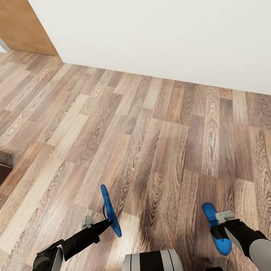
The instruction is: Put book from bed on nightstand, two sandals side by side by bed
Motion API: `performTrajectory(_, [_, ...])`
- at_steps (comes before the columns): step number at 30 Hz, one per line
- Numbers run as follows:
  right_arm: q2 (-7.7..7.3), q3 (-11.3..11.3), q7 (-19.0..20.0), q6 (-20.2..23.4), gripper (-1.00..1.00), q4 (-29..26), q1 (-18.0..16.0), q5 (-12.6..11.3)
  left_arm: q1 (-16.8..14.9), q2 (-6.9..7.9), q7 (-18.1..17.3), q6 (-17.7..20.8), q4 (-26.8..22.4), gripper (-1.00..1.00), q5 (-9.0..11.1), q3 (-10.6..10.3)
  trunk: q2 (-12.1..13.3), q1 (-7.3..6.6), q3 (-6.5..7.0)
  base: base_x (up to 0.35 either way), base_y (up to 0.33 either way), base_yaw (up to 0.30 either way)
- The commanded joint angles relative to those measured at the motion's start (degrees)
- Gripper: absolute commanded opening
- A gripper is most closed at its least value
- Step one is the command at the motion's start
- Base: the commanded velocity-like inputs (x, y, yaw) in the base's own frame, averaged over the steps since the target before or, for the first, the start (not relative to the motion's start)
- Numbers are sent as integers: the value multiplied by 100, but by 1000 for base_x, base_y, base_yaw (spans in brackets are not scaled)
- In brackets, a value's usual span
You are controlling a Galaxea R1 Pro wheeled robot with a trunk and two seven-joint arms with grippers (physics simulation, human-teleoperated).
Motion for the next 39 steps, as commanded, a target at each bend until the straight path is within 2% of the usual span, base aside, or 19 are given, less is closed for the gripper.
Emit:
performTrajectory(1, [3,-42,41,30,-100,-13,1,55,-1,0,-19,39,1,-100,14,2,0,-3,20,0,0,0])
performTrajectory(39, [20,-49,108,54,-100,-95,0,29,-1,4,-28,47,1,-100,13,2,51,-101,862,0,0,0])
